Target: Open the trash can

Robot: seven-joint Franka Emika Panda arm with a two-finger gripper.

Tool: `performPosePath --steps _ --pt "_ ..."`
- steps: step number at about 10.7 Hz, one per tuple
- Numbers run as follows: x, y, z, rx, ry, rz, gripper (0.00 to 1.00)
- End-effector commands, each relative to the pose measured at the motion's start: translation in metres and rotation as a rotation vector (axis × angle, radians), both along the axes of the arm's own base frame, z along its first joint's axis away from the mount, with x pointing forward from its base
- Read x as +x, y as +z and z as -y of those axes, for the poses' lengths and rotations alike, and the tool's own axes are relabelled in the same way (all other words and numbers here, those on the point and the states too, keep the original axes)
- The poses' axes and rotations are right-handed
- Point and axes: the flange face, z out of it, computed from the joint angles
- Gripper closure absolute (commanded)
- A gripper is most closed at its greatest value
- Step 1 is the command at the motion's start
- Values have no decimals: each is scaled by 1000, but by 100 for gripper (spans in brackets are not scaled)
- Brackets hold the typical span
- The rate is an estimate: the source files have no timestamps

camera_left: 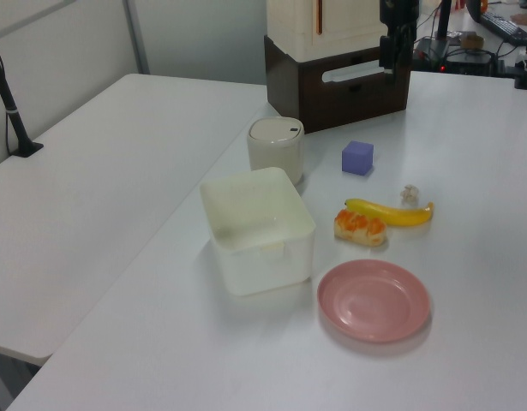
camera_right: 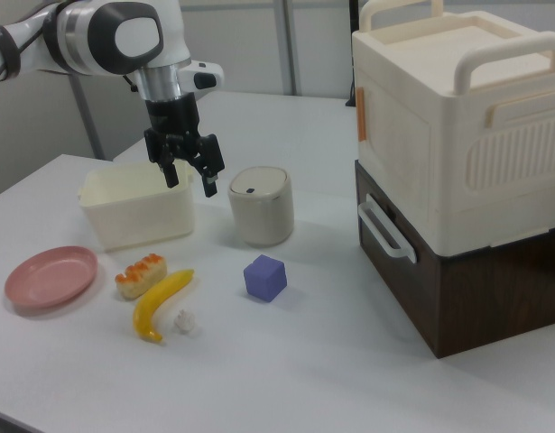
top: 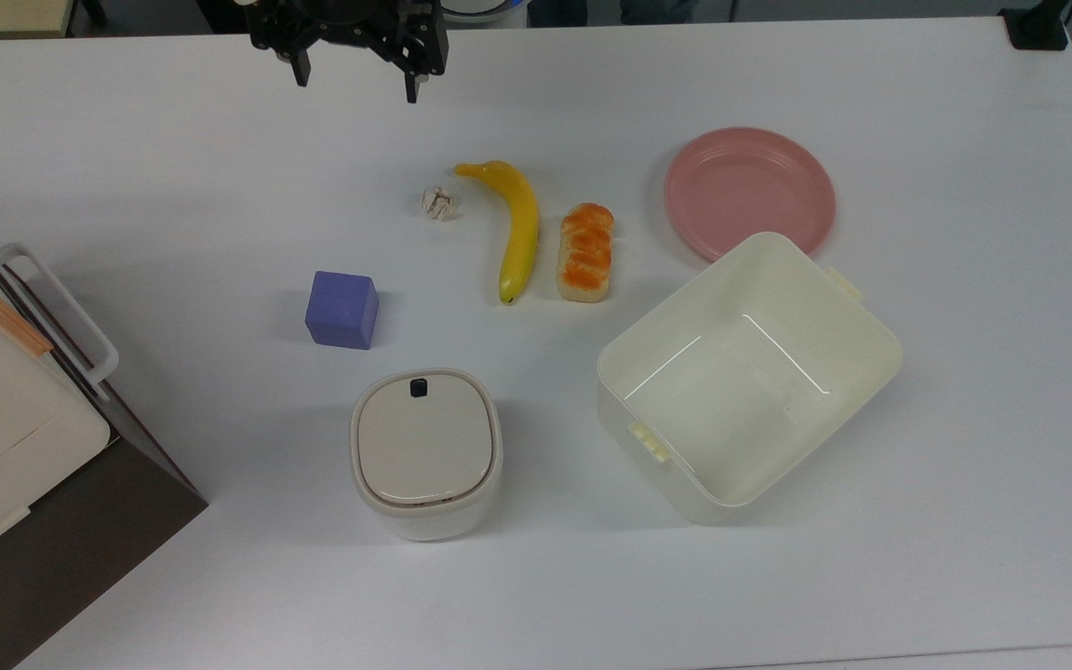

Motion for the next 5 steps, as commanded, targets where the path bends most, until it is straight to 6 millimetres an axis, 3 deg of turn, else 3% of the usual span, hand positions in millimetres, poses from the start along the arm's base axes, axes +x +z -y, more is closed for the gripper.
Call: performPosePath --steps 1,5 --pt "-9 28 20 -1 -39 27 0" --pt "-10 26 22 3 -47 13 0"
